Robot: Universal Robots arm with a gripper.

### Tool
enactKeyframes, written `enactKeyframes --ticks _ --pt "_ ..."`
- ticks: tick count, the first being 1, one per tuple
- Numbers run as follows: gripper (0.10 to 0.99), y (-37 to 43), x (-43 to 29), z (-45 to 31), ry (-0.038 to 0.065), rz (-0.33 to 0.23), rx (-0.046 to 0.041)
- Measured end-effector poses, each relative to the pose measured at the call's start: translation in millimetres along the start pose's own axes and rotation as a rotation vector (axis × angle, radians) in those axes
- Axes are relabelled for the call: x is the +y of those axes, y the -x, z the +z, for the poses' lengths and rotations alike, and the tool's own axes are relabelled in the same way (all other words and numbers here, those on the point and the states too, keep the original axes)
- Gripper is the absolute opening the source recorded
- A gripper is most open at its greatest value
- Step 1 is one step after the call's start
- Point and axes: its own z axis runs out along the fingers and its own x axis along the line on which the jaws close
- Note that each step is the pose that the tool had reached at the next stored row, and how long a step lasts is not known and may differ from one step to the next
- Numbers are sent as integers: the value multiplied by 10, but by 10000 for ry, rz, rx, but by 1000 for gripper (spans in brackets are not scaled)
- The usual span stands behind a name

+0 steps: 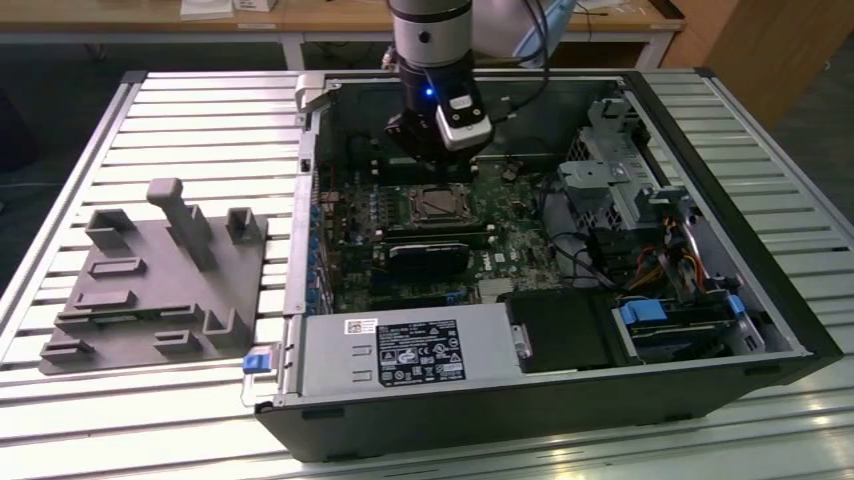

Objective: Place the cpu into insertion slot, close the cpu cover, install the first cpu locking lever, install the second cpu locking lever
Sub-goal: 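Install the second cpu locking lever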

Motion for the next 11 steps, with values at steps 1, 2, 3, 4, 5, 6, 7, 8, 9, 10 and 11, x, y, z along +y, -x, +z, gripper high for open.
enactKeyframes --ticks 1,2,3,4,5,6,7,8,9,10,11 --pt "106 12 0 2 -37 -4 118" --pt "106 25 -3 4 -71 -6 224" --pt "106 37 -7 6 -100 -9 311" --pt "106 46 -14 7 -115 -11 355" --pt "106 52 -21 8 -117 -11 369" --pt "106 57 -31 9 -119 -11 375" --pt "106 63 -42 10 -121 -12 378" --pt "106 67 -54 11 -121 -11 380" --pt "106 72 -66 12 -121 -11 381" --pt "106 77 -78 12 -122 -11 382" --pt "106 82 -91 13 -123 -12 382"
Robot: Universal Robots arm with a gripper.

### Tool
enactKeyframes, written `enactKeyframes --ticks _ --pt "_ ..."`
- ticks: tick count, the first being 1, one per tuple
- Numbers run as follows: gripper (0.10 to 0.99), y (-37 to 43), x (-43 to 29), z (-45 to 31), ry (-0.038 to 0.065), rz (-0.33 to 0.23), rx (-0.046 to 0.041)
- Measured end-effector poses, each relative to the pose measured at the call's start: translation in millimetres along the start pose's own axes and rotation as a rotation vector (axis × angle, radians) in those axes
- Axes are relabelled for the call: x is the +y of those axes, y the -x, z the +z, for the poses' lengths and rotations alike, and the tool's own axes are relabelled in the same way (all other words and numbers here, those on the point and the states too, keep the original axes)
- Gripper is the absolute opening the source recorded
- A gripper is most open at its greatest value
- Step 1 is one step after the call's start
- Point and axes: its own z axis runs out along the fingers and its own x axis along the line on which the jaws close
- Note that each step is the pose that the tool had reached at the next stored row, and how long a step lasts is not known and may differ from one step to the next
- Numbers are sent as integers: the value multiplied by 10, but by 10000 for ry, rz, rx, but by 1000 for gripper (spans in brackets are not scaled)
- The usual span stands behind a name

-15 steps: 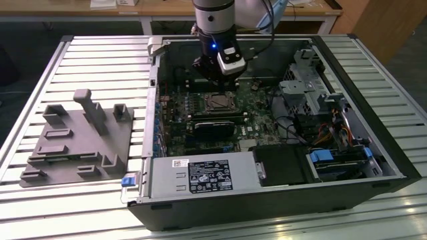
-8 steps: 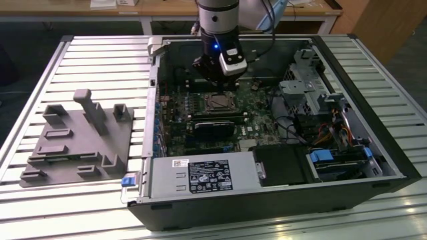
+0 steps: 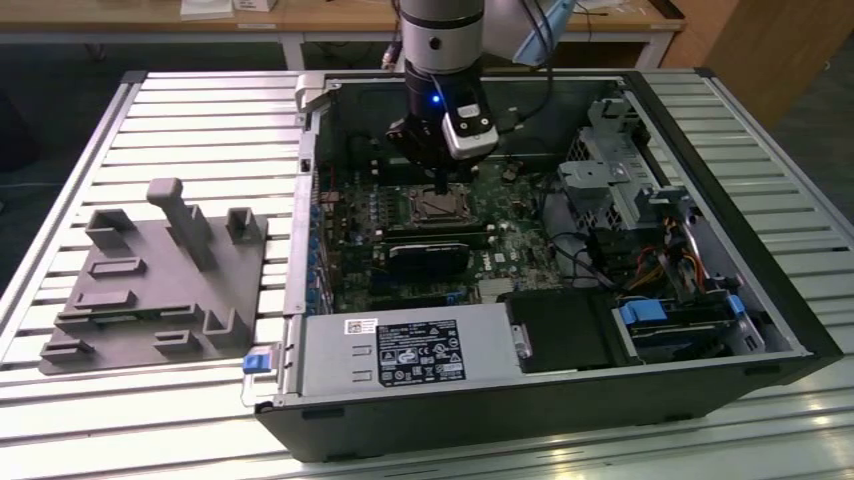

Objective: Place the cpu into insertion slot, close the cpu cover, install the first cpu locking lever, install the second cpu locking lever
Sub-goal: 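Install the second cpu locking lever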

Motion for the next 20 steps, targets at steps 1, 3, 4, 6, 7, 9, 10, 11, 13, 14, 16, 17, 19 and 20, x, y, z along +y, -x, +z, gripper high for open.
enactKeyframes --ticks 1,3,4,6,7,9,10,11,13,14,16,17,19,20 --pt "106 4 -12 1 1 0 0" --pt "106 13 -38 5 2 1 0" --pt "106 18 -53 7 2 0 0" --pt "106 27 -82 14 1 0 0" --pt "106 32 -98 19 0 0 1" --pt "106 41 -132 30 2 0 0" --pt "106 45 -144 35 3 0 0" --pt "106 47 -156 40 7 0 2" --pt "106 48 -176 50 15 -4 4" --pt "106 47 -185 55 16 -15 4" --pt "106 47 -197 67 21 -57 4" --pt "106 46 -199 72 23 -84 5" --pt "106 46 -203 80 26 -141 9" --pt "106 46 -204 84 26 -175 14"
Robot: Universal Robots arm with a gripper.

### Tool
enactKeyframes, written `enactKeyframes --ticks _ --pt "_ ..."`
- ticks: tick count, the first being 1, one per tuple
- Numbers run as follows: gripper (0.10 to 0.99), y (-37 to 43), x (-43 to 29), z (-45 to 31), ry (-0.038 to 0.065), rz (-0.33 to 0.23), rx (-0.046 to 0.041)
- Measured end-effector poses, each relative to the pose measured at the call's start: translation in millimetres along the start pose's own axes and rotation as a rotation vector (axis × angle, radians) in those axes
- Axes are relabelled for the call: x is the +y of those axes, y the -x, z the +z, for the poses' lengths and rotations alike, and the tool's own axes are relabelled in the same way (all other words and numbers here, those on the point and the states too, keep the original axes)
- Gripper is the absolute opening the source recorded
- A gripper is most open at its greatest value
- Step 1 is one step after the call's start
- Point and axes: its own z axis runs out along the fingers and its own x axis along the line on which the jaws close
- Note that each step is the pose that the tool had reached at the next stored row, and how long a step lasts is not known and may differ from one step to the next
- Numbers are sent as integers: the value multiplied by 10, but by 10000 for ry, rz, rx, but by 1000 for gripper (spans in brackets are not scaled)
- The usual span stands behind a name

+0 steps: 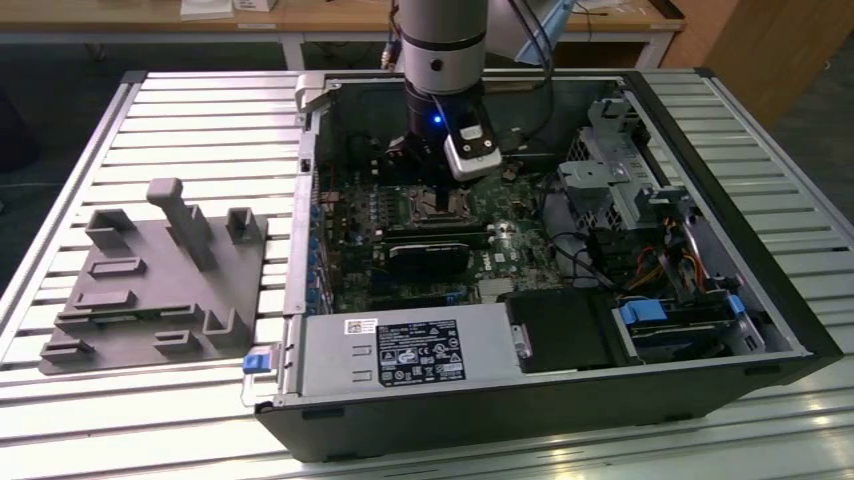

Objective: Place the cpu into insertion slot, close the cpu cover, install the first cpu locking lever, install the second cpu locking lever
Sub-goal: 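Install the second cpu locking lever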

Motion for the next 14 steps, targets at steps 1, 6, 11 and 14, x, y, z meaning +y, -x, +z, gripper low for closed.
enactKeyframes --ticks 1,6,11,14 --pt "106 0 -1 5 3 -51 8" --pt "106 -7 -4 23 -6 -477 67" --pt "106 -10 -4 24 2 -507 59" --pt "106 -11 -5 31 27 -831 57"
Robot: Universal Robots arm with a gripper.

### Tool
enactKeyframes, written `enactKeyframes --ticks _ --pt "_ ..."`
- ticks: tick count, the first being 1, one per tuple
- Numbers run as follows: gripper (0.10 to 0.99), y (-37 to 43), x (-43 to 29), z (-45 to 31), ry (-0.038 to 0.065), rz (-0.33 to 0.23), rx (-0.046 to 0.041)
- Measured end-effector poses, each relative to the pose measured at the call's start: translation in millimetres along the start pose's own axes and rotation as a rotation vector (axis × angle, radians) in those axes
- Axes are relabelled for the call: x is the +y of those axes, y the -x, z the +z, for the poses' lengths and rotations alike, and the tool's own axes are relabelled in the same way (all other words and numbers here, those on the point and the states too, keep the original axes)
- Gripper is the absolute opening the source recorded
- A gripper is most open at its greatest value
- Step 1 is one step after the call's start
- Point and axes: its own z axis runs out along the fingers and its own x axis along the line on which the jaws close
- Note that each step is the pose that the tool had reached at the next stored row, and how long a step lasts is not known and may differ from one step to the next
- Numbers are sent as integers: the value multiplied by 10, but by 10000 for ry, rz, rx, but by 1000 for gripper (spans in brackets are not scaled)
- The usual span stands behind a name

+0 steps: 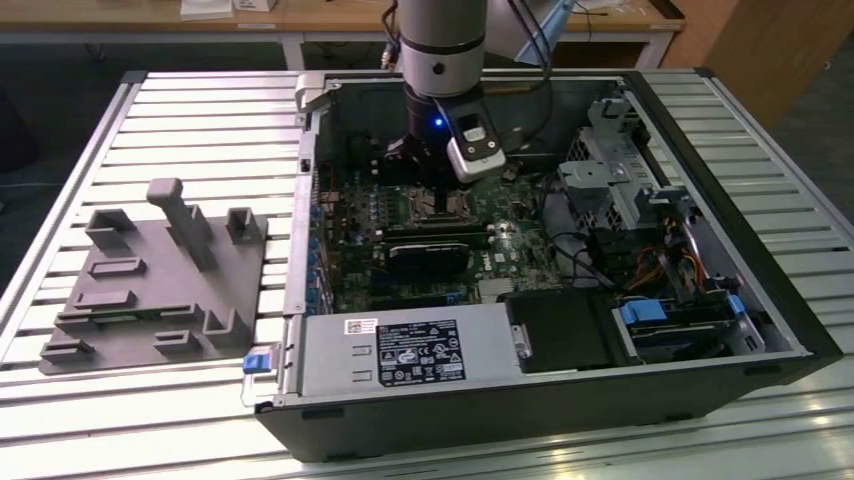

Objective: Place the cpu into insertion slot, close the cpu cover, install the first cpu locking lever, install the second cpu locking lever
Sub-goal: 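Install the second cpu locking lever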

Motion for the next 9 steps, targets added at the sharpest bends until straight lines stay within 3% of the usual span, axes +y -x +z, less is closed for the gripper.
enactKeyframes --ticks 5,9 --pt "106 -10 -9 32 66 -523 4" --pt "106 -14 -38 69 301 -560 46"
